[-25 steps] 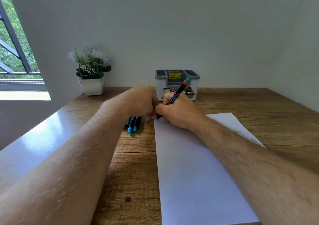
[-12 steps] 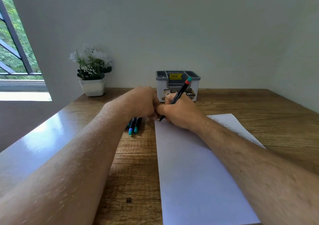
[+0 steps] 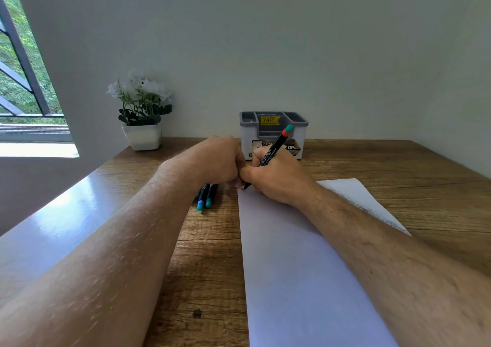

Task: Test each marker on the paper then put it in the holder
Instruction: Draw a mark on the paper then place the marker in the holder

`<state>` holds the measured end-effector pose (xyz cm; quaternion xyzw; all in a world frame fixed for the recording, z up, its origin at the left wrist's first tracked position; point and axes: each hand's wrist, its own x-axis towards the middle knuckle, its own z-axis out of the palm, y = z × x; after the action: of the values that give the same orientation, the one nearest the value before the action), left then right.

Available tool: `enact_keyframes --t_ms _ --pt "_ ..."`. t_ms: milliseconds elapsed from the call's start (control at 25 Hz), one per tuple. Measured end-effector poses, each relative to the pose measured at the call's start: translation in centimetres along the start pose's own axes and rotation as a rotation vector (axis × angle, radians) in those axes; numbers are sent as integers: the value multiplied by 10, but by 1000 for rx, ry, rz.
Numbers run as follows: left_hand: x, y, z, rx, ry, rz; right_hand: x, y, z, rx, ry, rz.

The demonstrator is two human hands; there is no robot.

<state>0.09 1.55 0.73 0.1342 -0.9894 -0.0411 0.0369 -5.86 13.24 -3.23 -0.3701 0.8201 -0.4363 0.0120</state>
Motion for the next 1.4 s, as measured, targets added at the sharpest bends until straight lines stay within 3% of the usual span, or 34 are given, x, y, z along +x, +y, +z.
enact_keyframes --t_ms 160,520,600,720,800,920,1080,1400 --pt "0 1 0 5 -5 -6 -1 -1 -3 7 -40 -1" --pt "-2 -2 0 -71 32 38 4 7 2 85 61 56" --pt "1 -6 3 -281 153 40 6 12 -2 325 87 124" --pt "7 -3 5 -995 249 -32 8 18 -10 793 75 208" --pt "8 3 5 -1402 234 -22 9 21 -13 924 95 231" --pt "9 6 6 -1785 262 -36 8 21 -15 1036 138 241" --pt "16 0 14 -2077 268 -102 7 21 -20 1214 209 254" --pt "14 0 17 -2155 283 -186 10 23 -17 1169 214 259"
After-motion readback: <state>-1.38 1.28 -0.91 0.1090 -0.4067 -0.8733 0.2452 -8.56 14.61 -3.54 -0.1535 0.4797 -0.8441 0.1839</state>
